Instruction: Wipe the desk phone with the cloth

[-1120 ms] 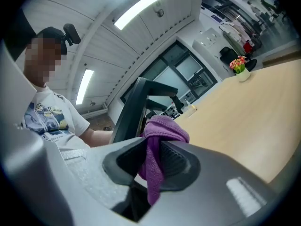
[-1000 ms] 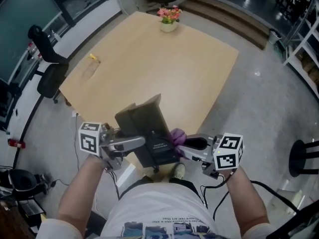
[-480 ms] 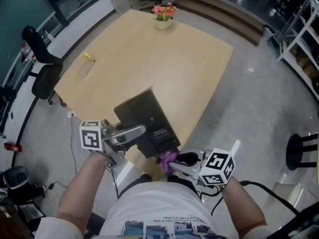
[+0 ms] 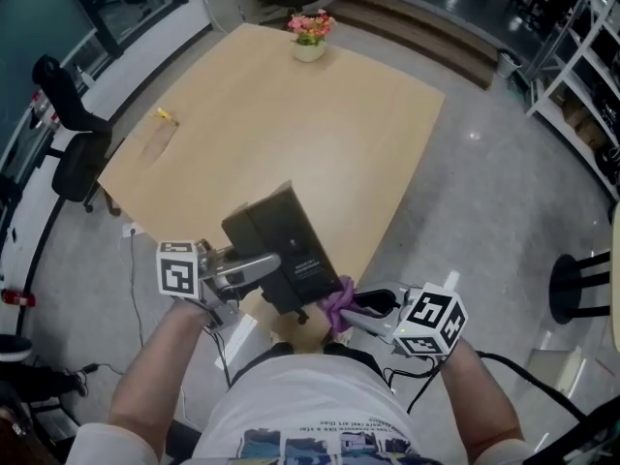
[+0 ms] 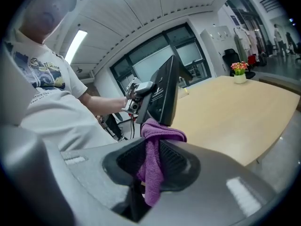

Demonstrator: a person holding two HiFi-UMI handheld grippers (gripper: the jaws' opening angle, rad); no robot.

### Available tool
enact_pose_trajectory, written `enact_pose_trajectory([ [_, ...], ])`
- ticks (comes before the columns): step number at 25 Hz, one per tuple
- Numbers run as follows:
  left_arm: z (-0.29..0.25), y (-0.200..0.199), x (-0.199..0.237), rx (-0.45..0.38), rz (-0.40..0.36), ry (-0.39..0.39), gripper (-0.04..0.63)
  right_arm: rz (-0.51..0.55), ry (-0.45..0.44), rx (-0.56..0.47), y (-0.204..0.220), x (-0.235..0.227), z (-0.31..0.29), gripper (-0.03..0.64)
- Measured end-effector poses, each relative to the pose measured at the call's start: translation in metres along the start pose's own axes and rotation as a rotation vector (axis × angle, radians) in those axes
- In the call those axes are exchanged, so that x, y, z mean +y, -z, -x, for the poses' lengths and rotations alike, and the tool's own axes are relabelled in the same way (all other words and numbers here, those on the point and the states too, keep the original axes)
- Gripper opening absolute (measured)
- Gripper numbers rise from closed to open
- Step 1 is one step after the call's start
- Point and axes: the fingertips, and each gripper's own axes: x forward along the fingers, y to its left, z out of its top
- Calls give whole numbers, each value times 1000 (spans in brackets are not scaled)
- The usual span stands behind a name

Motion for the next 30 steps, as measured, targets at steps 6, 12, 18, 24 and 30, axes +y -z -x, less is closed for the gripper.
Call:
enact_pose_trajectory([
  [6, 7, 5, 7, 28, 16, 16, 179, -2, 100, 1, -8, -18, 23, 89],
  [12, 9, 21, 23, 114, 32, 16, 179, -44, 250, -136, -34, -37, 51, 89],
  [18, -4, 48, 65, 253, 51, 29, 179, -115, 418, -235, -33, -37, 65, 89],
  [24, -15, 66, 124, 393, 54, -5, 179, -175, 565, -285, -24, -30, 73, 89],
  [30, -32, 89, 167, 510, 58, -19, 179, -225, 623, -240, -3, -10, 72, 89],
])
